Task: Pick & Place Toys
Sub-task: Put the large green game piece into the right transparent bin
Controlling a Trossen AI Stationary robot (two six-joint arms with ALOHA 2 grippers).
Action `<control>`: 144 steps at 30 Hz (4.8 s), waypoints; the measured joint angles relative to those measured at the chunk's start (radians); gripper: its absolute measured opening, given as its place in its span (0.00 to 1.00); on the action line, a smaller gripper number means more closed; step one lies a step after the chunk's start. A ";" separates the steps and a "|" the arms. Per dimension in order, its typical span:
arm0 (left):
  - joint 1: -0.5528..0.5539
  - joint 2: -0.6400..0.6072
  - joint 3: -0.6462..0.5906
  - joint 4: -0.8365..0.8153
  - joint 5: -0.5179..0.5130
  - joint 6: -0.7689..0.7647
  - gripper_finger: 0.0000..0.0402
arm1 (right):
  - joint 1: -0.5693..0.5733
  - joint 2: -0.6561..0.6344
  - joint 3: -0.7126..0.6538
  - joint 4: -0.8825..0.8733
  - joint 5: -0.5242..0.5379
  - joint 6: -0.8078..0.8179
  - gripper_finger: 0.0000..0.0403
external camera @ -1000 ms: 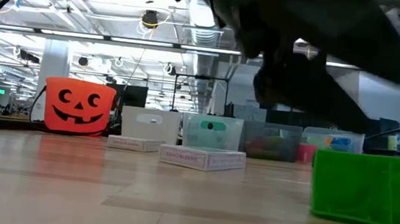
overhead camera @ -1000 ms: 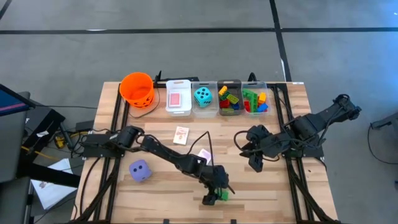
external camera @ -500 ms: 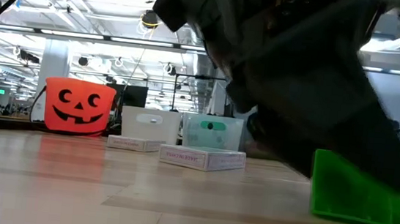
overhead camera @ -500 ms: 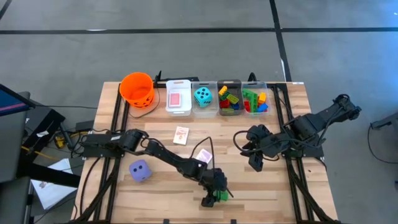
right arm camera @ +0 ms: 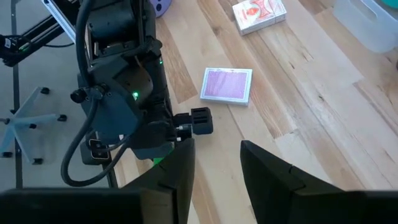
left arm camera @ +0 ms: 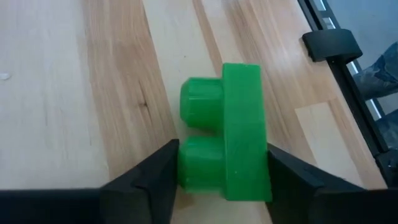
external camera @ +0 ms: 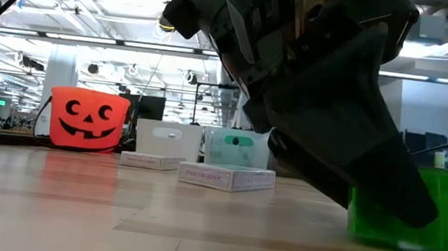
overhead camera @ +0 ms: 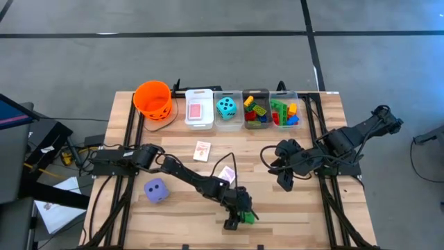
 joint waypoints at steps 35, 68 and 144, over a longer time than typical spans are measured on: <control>0.165 -0.804 -0.113 0.107 -0.004 -0.392 0.41 | 0.108 -0.012 0.291 0.472 0.183 -0.994 0.31; 0.189 -0.722 -0.110 0.364 -0.005 -0.602 0.41 | 0.025 0.087 0.291 0.548 0.100 -1.095 0.75; 0.381 -0.850 -0.111 0.193 0.181 -0.406 0.50 | -0.267 -0.053 0.206 -0.537 0.477 -0.085 0.33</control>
